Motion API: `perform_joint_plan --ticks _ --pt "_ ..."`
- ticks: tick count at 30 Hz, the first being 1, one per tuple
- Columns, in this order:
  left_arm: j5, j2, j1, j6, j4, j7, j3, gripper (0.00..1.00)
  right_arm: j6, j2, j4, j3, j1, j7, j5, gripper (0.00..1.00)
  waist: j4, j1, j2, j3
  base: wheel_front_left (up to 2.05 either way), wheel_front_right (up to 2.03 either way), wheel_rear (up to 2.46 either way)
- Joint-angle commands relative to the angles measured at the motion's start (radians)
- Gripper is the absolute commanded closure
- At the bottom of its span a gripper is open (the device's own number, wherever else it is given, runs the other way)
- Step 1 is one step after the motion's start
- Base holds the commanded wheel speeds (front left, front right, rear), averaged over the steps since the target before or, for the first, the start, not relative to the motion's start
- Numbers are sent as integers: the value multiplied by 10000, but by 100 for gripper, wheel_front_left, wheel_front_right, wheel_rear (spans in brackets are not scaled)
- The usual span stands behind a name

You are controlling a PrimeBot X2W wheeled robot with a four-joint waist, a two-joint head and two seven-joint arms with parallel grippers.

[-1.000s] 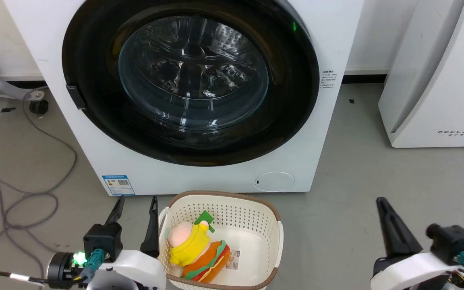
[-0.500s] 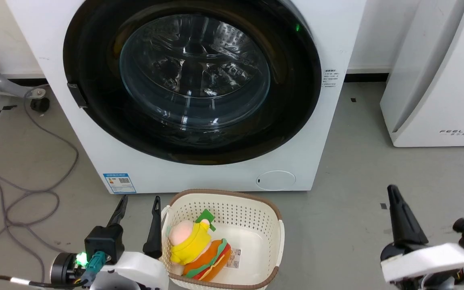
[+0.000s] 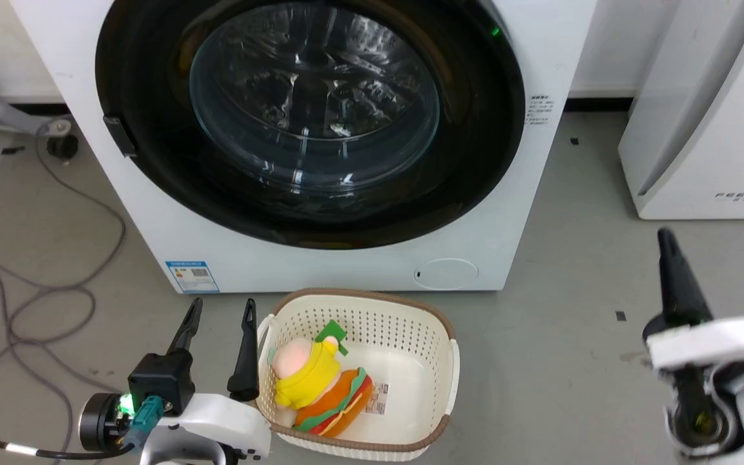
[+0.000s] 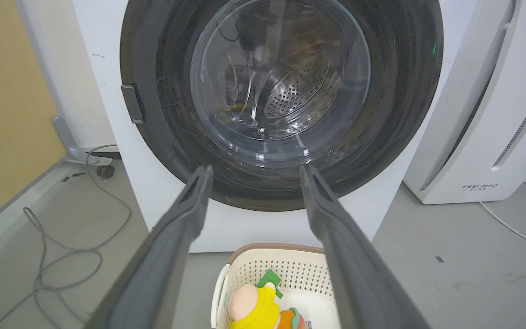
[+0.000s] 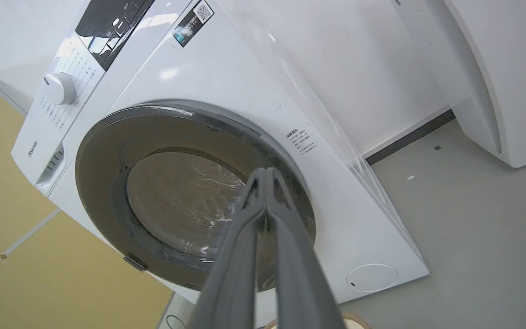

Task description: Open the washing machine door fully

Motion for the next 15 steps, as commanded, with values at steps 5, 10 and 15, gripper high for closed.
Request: perform_joint_plan --ticks 5,10,15 --pt "-67 8 -296 -18 -133 -185 -1 0 5 -407 822 37 -1288 140 794 100 40 0 0 307 0 0 0" --pt "-105 9 -455 -83 -296 -290 -17 0 5 -720 1727 147 -2541 347 1398 100 103 0 0 621 0 0 0" --pt "-172 9 -631 -130 -411 -395 -46 0 6 -1009 2784 400 -3966 707 1905 100 177 0 0 942 0 0 0"
